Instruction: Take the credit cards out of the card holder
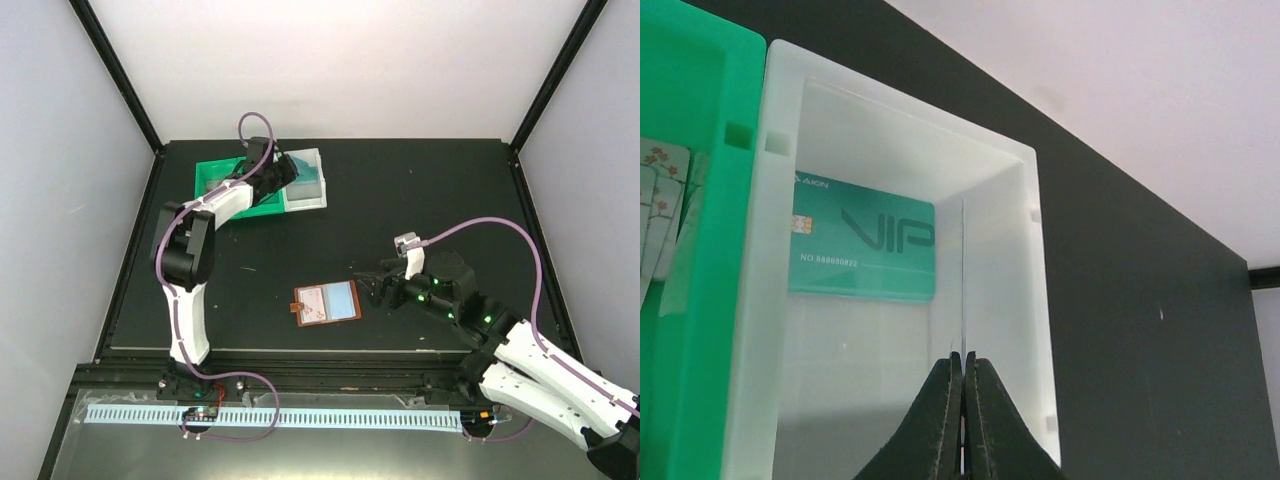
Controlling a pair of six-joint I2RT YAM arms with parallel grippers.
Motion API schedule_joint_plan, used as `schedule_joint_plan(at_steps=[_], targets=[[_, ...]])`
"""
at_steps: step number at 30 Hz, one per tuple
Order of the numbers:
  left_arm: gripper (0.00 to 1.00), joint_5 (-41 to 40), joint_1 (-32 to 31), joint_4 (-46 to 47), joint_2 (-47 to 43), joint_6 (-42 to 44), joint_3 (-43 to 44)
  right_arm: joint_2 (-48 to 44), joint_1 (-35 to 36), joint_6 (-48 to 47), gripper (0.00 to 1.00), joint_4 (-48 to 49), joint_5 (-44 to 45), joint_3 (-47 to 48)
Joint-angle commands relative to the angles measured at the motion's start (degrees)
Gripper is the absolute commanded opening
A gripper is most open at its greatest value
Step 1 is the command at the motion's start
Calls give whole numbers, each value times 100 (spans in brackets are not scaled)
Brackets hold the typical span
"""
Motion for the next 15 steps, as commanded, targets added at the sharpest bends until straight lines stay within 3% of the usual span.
schedule_joint_plan(at_steps=[1, 15], targets=[[2, -65, 34, 24, 350, -101, 510, -9, 18, -120, 100, -54, 189, 180], [2, 60, 39, -84, 1064, -230, 1273, 6, 19, -116, 100, -82, 322, 99]])
